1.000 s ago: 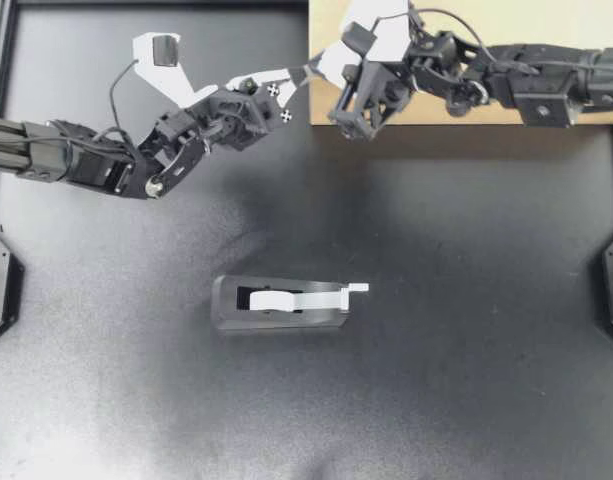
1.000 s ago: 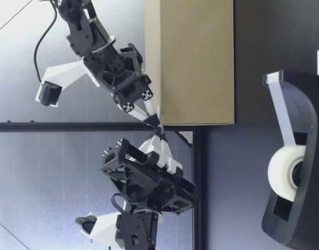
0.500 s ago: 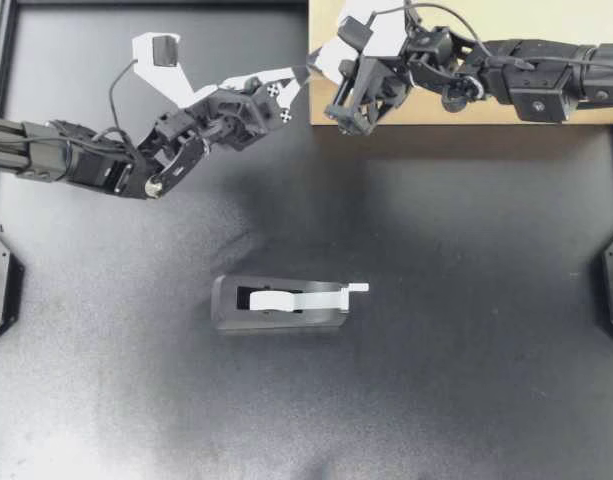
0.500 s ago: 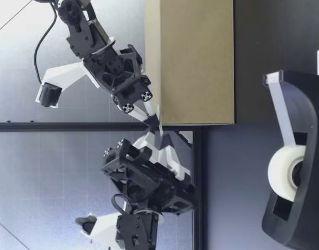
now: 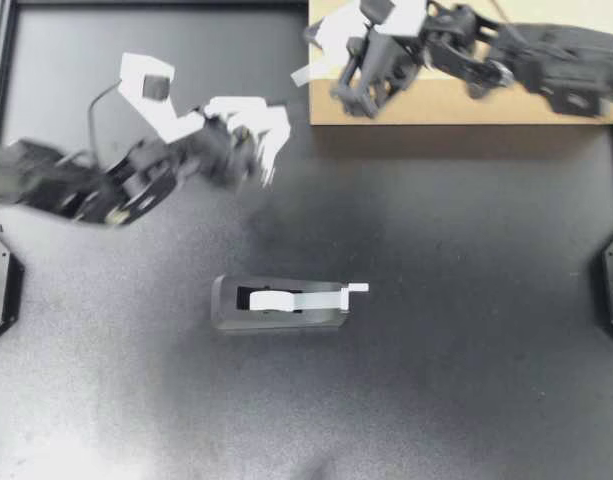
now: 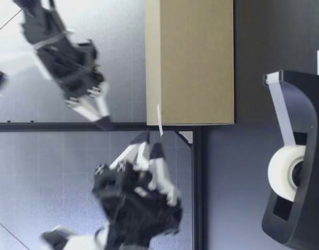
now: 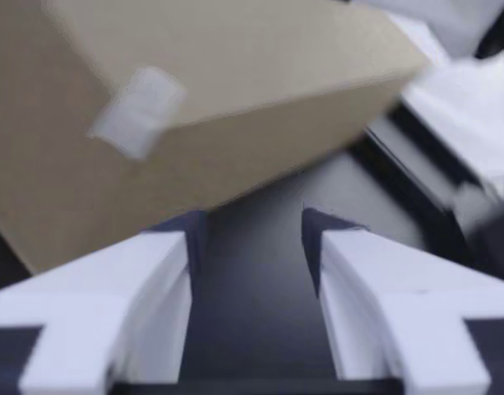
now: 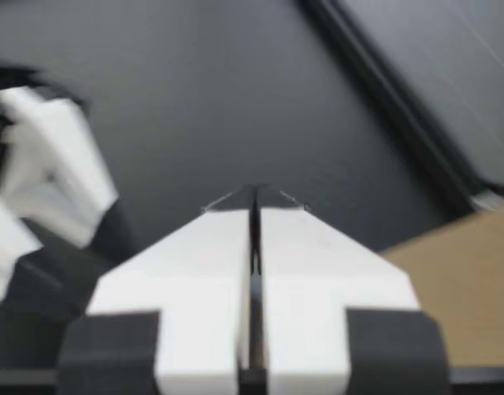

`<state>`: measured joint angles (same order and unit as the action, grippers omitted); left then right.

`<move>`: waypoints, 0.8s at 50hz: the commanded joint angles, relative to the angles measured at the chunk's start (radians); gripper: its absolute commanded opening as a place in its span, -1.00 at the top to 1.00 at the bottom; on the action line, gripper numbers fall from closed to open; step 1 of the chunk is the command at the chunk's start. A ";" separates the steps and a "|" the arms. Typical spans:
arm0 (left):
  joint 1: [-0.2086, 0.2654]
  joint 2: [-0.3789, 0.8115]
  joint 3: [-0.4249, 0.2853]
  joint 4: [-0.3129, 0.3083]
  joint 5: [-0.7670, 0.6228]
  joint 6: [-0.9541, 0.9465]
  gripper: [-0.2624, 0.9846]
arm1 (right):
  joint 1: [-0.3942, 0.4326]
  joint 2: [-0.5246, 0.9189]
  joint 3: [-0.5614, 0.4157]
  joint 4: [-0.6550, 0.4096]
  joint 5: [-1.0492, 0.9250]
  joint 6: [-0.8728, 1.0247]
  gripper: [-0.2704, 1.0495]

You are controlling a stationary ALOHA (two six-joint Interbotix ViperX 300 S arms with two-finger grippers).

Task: Cut a small piece of tape from the tape dispenser then place it on the cardboard box's edge.

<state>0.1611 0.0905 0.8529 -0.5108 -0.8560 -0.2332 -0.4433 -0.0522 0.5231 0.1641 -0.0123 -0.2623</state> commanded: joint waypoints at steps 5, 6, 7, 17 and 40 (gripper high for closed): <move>-0.101 -0.160 0.057 0.009 -0.003 0.219 -0.04 | 0.141 -0.144 0.067 0.017 -0.003 0.011 0.75; -0.118 -0.181 0.064 0.009 0.000 0.253 -0.04 | 0.163 -0.163 0.081 0.020 -0.003 0.015 0.75; -0.130 -0.195 0.069 0.009 0.005 0.275 -0.04 | 0.176 -0.173 0.091 0.023 -0.003 0.020 0.75; -0.196 -0.313 0.086 0.018 0.147 0.445 -0.04 | 0.295 -0.279 0.179 0.034 -0.034 0.094 0.75; -0.259 -0.364 0.078 0.195 0.206 0.492 -0.04 | 0.460 -0.391 0.328 0.032 -0.183 0.175 0.75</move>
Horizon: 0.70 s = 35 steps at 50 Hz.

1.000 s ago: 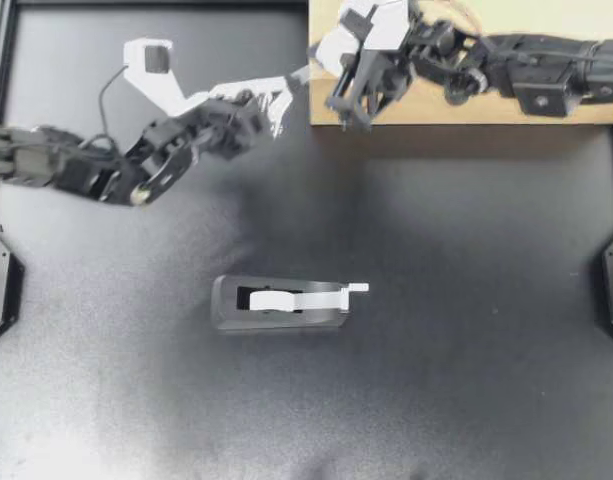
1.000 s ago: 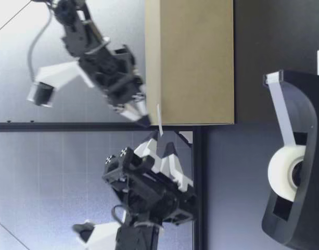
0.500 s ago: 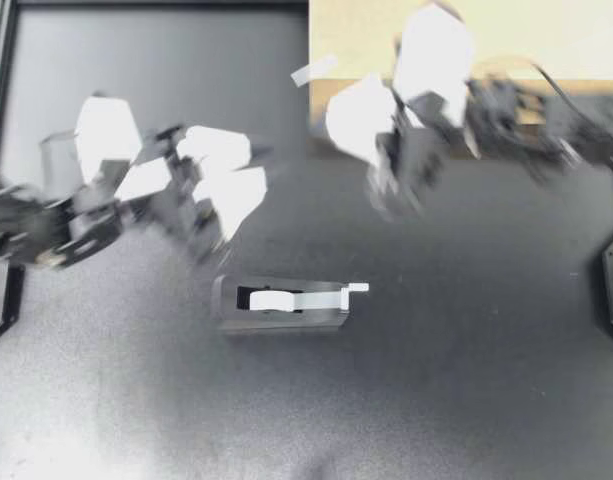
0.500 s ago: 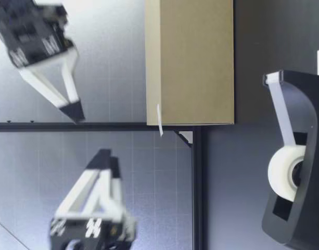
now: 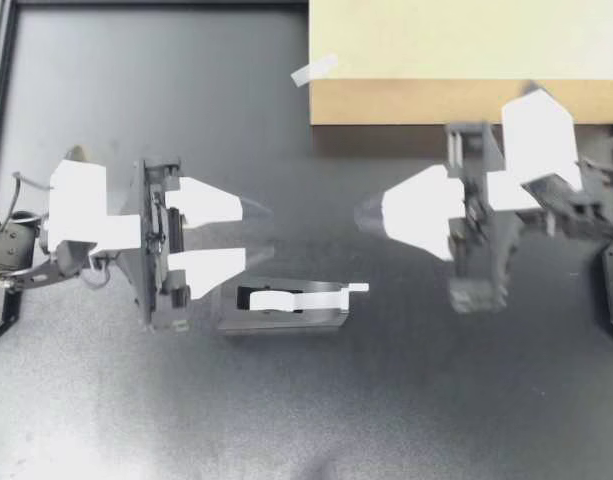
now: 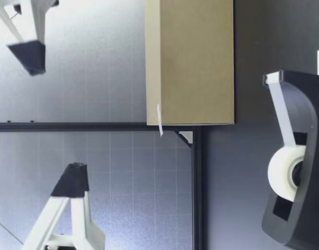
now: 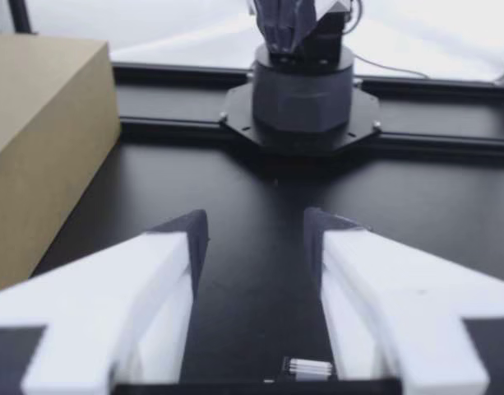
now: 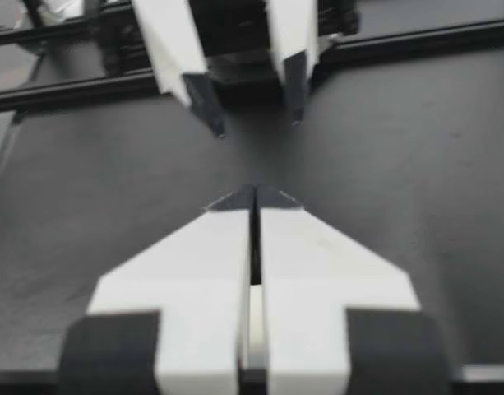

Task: Cut a small piece of tape from the tape dispenser then place it on the cardboard box's edge.

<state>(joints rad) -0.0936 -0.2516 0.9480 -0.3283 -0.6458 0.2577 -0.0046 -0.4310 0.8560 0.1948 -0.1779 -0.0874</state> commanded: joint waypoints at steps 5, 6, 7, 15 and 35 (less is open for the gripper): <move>-0.005 -0.026 -0.017 0.014 -0.006 0.006 -0.04 | 0.029 -0.005 0.006 0.002 -0.026 0.000 0.75; -0.005 -0.028 -0.017 0.014 -0.006 0.006 -0.04 | 0.029 -0.003 0.008 0.002 -0.031 0.000 0.75; -0.005 -0.029 -0.017 0.014 -0.006 0.008 -0.04 | 0.029 -0.002 0.009 0.002 -0.034 0.000 0.75; -0.005 -0.031 -0.012 0.014 -0.009 0.006 -0.04 | 0.029 0.003 0.034 0.000 -0.081 0.000 0.75; -0.005 -0.032 -0.020 0.014 -0.012 0.023 -0.04 | 0.029 0.035 0.069 0.000 -0.175 0.002 0.75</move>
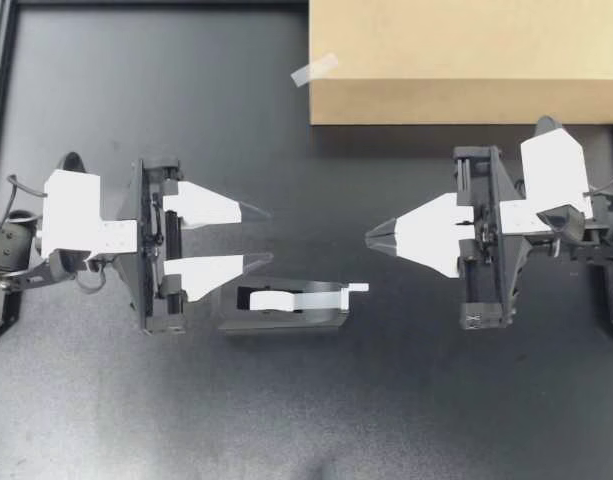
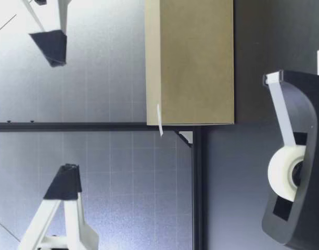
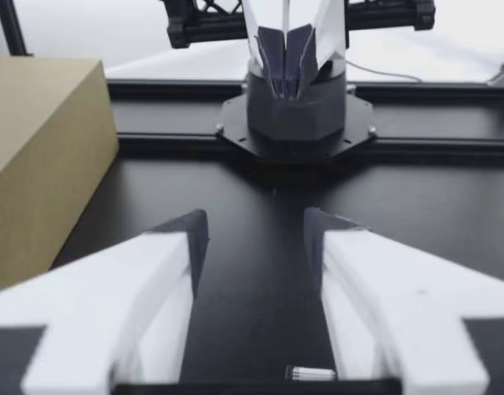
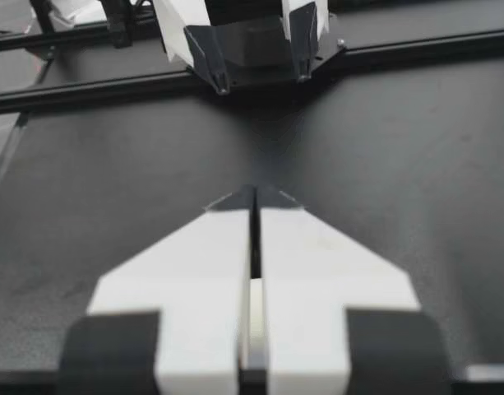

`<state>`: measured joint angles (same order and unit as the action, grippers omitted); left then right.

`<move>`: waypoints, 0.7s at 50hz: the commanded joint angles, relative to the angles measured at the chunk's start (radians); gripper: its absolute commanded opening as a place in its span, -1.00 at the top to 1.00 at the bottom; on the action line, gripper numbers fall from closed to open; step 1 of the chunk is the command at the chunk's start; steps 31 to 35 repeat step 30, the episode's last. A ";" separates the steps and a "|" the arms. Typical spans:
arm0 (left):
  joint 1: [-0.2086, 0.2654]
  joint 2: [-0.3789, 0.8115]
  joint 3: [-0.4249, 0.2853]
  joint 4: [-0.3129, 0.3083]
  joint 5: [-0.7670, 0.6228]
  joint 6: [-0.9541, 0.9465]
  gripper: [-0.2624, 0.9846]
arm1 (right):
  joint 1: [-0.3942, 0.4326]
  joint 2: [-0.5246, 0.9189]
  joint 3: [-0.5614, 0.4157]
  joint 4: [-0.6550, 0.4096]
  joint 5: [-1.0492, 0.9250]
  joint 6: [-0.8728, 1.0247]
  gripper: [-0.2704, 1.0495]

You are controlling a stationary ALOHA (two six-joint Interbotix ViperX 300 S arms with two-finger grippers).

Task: Cut a small piece of tape from the tape dispenser then place it on the cardboard box's edge.

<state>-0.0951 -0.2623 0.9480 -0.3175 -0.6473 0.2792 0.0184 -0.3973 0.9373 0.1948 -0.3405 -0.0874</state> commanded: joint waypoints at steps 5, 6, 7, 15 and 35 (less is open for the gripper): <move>-0.003 -0.021 -0.014 0.003 -0.009 -0.002 -0.04 | 0.006 0.018 -0.020 0.000 -0.015 0.000 0.75; -0.003 -0.021 -0.014 0.003 -0.011 -0.003 -0.04 | 0.006 0.021 -0.021 0.000 -0.015 0.000 0.75; -0.003 -0.021 -0.014 0.003 -0.009 -0.005 -0.04 | 0.006 0.023 -0.023 0.000 -0.015 0.000 0.75; -0.003 -0.021 -0.012 0.002 -0.009 0.000 -0.04 | 0.006 0.040 -0.023 0.000 -0.015 0.002 0.75; -0.003 -0.021 -0.008 0.002 -0.005 -0.009 -0.04 | 0.006 0.023 0.002 0.000 -0.015 -0.005 0.75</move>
